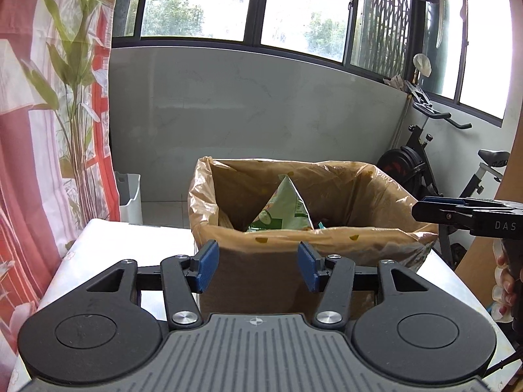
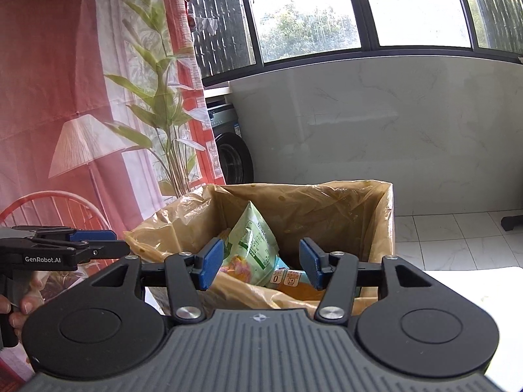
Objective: Organize snacks
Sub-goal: 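Move both grippers back toward the orange wafer bar, then grasp the orange-and-white wafer bar with both grippers at its two ends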
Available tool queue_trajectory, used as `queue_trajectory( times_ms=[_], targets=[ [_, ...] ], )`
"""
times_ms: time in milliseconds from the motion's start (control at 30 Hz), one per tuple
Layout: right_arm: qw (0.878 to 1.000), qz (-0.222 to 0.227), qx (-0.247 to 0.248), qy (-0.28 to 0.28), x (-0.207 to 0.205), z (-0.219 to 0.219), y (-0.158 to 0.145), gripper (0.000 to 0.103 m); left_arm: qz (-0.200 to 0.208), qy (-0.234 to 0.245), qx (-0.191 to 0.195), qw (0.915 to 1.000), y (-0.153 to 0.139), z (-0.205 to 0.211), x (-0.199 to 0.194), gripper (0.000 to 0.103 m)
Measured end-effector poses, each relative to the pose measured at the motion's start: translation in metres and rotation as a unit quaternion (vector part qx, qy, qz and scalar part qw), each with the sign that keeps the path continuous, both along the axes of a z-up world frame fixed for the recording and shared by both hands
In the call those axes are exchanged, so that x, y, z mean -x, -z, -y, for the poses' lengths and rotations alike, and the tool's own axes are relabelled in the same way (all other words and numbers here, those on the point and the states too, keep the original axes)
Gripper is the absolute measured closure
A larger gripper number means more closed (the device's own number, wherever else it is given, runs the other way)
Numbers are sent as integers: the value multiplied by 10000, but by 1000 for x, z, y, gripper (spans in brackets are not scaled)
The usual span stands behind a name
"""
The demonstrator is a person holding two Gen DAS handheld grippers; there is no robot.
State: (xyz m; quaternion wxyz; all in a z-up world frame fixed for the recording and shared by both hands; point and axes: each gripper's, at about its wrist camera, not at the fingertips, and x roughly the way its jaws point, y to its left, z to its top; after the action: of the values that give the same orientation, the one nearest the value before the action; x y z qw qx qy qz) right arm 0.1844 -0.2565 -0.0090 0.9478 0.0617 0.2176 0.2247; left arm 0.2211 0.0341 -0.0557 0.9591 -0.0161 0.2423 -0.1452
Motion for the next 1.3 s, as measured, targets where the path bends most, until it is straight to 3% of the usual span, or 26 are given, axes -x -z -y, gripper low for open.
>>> queue_trajectory(
  times_ms=[167, 333, 467, 767, 933, 1067, 1300],
  targets=[
    [9986, 251, 372, -267, 40, -6, 13, 44, -360, -5, 38, 9993, 31, -4, 28, 47],
    [9953, 128, 767, -574, 68, -19, 42, 43, -938, 16, 135, 9955, 68, -2, 40, 47],
    [9928, -295, 945, -677, 74, -32, 78, 42, -1487, 15, 233, 9886, 93, -2, 41, 47],
    [9773, -1252, 1398, -988, 85, -54, 158, 41, -2107, 49, 375, 9768, 121, 2, 48, 47],
    [9678, -1133, 1850, -1276, 94, -65, 170, 28, -2652, 156, 684, 9616, 136, 4, 45, 47],
    [9634, -1124, 1955, -1447, 91, -71, 175, 27, -2981, 214, 822, 9507, 147, 6, 42, 47],
    [9593, -1240, 1931, -1644, 83, -84, 182, 27, -3221, 239, 892, 9422, 167, 16, 37, 48]
  ],
)
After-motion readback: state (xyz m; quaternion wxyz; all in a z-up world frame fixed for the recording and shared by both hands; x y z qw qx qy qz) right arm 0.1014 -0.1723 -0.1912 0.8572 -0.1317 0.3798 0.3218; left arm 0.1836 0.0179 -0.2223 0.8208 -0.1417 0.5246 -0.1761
